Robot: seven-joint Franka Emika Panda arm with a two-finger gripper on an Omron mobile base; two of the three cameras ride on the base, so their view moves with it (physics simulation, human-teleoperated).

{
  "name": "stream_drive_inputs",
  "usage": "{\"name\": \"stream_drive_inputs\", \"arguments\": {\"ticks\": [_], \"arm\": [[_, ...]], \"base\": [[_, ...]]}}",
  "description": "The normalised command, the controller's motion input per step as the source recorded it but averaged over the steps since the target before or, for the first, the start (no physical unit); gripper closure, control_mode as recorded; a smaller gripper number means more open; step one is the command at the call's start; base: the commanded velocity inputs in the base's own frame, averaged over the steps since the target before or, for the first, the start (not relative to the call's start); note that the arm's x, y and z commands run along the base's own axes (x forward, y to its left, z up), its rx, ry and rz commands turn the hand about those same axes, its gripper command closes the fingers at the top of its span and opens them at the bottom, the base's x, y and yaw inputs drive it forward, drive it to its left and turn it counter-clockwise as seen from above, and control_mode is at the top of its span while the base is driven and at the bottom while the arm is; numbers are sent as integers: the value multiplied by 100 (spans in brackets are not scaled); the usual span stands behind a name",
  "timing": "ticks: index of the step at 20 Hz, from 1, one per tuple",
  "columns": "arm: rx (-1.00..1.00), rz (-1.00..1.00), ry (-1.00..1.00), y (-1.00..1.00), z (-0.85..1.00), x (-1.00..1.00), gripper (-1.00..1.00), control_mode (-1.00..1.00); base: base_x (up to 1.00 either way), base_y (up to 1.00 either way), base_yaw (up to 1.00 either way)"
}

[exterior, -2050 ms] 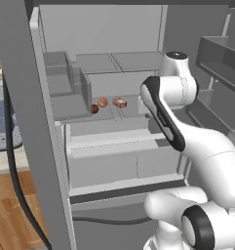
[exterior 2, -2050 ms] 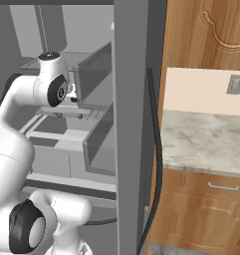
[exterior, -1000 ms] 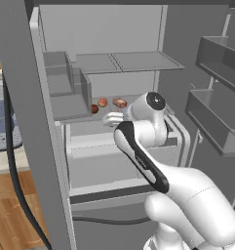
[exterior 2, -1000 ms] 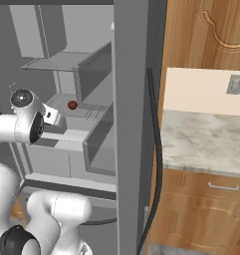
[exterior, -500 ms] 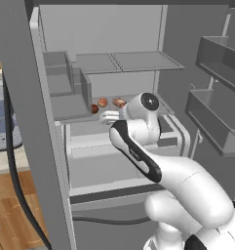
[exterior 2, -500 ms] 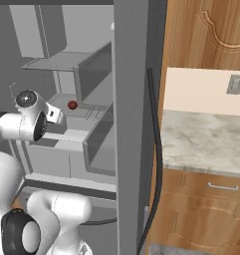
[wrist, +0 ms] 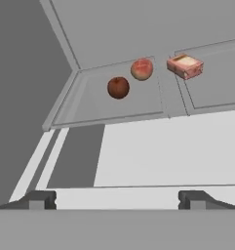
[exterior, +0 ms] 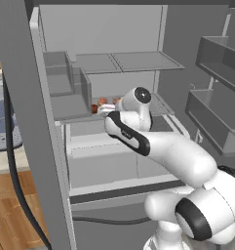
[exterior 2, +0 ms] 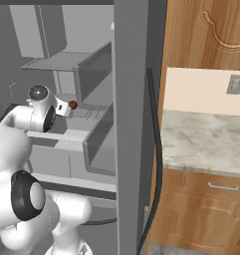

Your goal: Pick the peach and apple from the fridge and place them on the plate next to the blender to make a fruit smoothie.

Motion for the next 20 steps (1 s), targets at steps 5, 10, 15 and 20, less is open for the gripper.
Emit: {"name": "stream_drive_inputs", "arguments": {"ticks": [5, 10, 15, 20], "arm": [[-1, 0, 11, 0, 0, 34, -100, -100], [0, 0, -4, 8, -17, 18, -100, -100], [-1, 0, -4, 25, -8, 33, -100, -100], [-5, 0, 0, 13, -3, 48, -100, -100]], "base": [[0, 0, 0], [0, 0, 0], [0, 0, 0], [0, 0, 0]]}}
